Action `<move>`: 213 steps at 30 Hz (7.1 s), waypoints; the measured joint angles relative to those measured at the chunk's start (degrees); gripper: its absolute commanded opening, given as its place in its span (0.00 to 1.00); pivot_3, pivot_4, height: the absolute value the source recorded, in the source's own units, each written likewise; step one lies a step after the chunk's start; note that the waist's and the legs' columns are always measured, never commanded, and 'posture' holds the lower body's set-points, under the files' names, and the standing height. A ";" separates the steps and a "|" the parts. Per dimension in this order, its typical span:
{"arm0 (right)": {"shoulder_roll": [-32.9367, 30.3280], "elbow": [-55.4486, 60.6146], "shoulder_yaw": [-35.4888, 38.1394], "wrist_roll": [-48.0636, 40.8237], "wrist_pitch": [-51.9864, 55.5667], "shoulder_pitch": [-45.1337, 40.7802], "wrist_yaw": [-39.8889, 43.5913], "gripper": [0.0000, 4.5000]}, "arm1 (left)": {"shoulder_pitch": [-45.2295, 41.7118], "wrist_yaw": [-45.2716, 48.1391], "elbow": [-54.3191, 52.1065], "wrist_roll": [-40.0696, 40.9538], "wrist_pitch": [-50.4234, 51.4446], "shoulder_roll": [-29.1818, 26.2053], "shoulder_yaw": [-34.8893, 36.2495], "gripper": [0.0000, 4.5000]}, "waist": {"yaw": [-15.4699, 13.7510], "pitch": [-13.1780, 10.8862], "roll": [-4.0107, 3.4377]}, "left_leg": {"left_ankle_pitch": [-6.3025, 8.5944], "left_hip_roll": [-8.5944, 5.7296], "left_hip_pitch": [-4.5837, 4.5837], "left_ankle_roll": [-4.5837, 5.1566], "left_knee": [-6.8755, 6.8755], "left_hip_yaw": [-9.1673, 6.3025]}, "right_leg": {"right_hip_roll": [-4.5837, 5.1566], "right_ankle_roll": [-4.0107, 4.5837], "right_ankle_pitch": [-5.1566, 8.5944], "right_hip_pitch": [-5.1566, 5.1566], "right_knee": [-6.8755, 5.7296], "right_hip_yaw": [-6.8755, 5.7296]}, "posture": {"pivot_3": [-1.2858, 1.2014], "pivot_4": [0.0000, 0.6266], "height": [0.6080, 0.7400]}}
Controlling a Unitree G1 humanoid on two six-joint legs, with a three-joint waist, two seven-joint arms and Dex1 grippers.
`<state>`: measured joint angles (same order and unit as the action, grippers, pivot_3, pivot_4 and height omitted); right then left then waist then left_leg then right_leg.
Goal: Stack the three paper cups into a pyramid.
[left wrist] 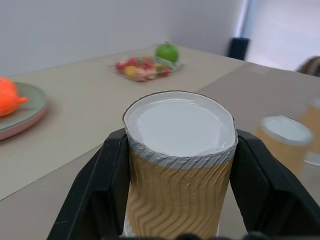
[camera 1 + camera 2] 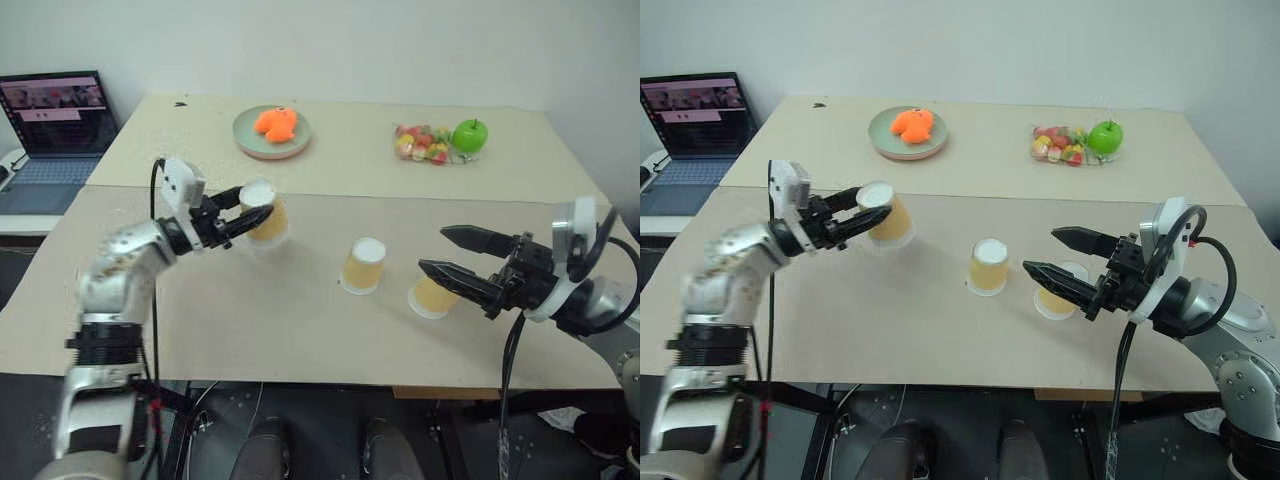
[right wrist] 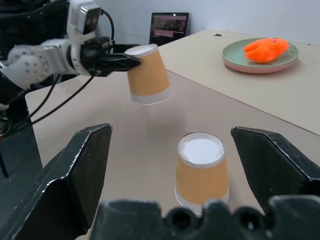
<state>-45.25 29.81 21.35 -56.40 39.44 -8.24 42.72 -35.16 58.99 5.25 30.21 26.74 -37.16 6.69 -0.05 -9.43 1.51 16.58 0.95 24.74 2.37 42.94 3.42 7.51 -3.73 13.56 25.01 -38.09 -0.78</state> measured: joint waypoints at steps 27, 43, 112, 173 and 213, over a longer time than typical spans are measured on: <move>-0.08 2.79 2.39 -1.06 0.01 2.94 -2.64 1.00 | -6.78 7.46 19.48 -13.15 -16.80 13.12 -13.16 0.51 | -0.67 -0.02 0.04 | 0.01 -0.03 0.07 0.03 0.04 0.00 | 0.00 0.00 0.00 0.00 0.01 -0.01 | 0.52 0.24 0.52; -0.77 3.18 2.74 -1.20 0.01 3.28 -3.42 1.00 | -8.09 7.63 24.24 -15.52 -20.32 17.41 -13.85 0.89 | -0.64 -0.02 0.04 | 0.02 -0.03 0.09 0.04 0.04 0.00 | 0.00 0.00 0.00 0.01 0.01 -0.01 | 0.52 0.24 0.52; 7.33 -16.18 -4.71 22.25 -10.59 6.69 0.54 0.94 | 3.80 7.34 -19.16 2.41 3.52 -0.50 -11.18 1.00 | -0.51 0.01 -0.02 | 0.00 -0.02 -0.12 0.01 0.01 0.01 | -0.03 -0.02 0.02 -0.13 0.02 0.05 | 0.52 0.24 0.52; 10.96 -44.46 -25.88 27.43 -7.00 -42.50 30.56 0.58 | 17.77 -4.40 -22.43 3.55 3.15 -0.88 -3.01 1.00 | 0.74 -0.09 -0.16 | -0.05 -0.01 0.12 -0.08 -0.01 0.01 | 0.01 0.04 0.02 0.16 -0.04 -0.03 | 0.52 0.24 0.52; 5.09 -32.71 -0.84 25.28 -2.19 -22.37 10.37 0.99 | 22.57 -20.31 -25.73 12.68 8.50 5.25 11.06 1.00 | 0.67 -0.10 -0.16 | -0.09 0.04 0.12 -0.15 -0.06 0.01 | 0.08 0.04 0.01 0.18 -0.11 0.04 | 0.52 0.24 0.52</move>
<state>-40.16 -2.90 20.51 -31.11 37.25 -30.61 53.09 -12.59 38.68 -20.48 42.88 35.24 -31.90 17.74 0.62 -9.53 1.35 16.49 0.99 24.86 2.21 42.88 3.43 7.59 -3.69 13.58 25.20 -38.20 -0.74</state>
